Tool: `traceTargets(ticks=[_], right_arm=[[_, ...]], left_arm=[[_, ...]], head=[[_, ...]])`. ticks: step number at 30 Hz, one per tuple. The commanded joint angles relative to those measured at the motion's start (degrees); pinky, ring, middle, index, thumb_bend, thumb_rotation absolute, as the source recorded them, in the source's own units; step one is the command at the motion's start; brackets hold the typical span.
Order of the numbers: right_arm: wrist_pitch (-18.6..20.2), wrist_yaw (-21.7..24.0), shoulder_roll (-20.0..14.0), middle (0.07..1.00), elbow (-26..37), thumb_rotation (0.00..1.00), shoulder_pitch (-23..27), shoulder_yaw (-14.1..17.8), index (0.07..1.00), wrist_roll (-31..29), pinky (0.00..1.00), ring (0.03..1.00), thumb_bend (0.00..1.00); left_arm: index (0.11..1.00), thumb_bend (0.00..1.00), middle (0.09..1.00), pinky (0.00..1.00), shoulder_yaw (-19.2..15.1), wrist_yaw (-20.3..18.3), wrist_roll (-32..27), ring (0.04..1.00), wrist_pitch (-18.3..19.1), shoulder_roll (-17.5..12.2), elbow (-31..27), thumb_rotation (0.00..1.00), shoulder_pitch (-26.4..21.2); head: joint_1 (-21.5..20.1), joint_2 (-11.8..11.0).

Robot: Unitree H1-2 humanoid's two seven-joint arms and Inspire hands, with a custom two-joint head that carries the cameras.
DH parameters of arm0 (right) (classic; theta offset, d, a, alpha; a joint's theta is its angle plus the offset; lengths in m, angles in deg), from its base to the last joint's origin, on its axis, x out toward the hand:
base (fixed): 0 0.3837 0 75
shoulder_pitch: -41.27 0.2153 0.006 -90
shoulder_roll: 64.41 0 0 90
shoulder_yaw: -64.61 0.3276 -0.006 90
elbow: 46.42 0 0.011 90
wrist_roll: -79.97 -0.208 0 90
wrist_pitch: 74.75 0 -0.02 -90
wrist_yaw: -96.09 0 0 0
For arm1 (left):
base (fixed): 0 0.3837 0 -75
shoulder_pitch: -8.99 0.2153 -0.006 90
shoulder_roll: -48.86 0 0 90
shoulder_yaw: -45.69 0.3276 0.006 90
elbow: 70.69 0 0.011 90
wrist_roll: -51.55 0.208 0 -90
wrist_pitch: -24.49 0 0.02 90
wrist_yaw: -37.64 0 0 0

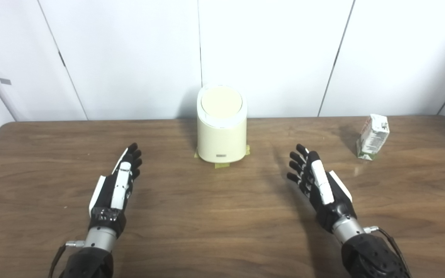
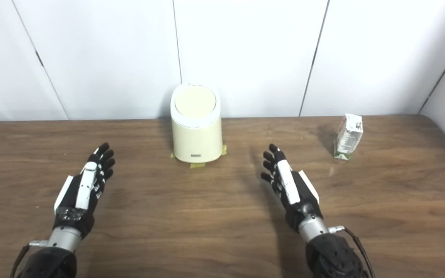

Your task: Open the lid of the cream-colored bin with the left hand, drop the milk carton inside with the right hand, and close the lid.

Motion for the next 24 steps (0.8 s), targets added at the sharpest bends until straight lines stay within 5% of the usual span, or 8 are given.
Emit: traceTargets(ticks=[1,22,24], right_arm=[[-2.98,-0.19,0.42,0.972,1.36,1.0,2.28,0.58,0.996,-0.62,0.94,0.972,0.63],[-3.63,-0.78,0.93,0.977,1.06,1.0,2.28,0.66,0.995,0.23,0.92,0.973,0.57],[-4.23,-0.59,0.86,0.977,0.39,1.0,2.4,0.85,0.994,-0.05,0.92,0.973,0.58]], left_arm=[[0.976,0.44,0.969,0.98,0.22,0.4,-0.07,0.973,-1.16,-0.05,-0.66,1.0,-2.11],[0.989,0.46,0.973,0.99,0.69,-0.44,0.32,0.976,-0.81,-1.17,-0.23,1.0,-2.44],[0.994,0.5,0.972,0.97,1.12,-0.55,1.26,0.97,-0.52,-1.73,-0.46,0.93,-2.88]], head=[[0.01,0.05],[-0.32,-1.46],[-0.43,-1.78]])
